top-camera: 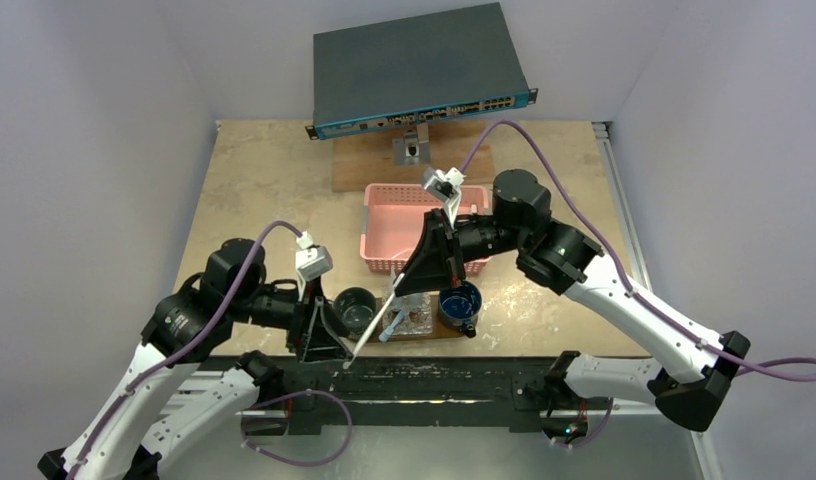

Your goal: Prepare toiletry sets of a toothbrush and toothpaste on the tray

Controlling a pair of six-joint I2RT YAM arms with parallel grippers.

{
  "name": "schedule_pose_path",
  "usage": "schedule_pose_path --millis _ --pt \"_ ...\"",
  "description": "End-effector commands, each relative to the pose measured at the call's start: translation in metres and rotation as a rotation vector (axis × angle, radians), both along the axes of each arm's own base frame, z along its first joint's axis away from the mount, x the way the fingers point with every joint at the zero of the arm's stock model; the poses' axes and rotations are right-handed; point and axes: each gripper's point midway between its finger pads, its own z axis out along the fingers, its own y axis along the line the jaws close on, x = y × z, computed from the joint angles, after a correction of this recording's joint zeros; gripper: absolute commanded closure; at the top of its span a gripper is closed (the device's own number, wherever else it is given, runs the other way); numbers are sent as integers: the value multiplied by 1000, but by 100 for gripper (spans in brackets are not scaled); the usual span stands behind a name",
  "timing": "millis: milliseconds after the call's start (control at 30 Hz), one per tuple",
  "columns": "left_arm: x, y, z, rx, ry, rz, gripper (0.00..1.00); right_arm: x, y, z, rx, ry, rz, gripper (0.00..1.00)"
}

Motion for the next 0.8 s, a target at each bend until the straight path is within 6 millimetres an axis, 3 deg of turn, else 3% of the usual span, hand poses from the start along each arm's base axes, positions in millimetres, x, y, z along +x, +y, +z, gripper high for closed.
schedule_pose_path --millis 0,300,500,767 --pt "13 -1 15 -11 -74 58 34 -5 -13 7 -26 -76 -27 100" --pt "36 5 20 26 -132 202 23 8 -43 -20 -235 -126 -191 100" --pt "45 10 22 41 -165 262 7 12 -66 -14 -310 -187 -284 100" --pt "50 17 20 61 -189 312 5 31 -99 -13 -462 -226 -481 100"
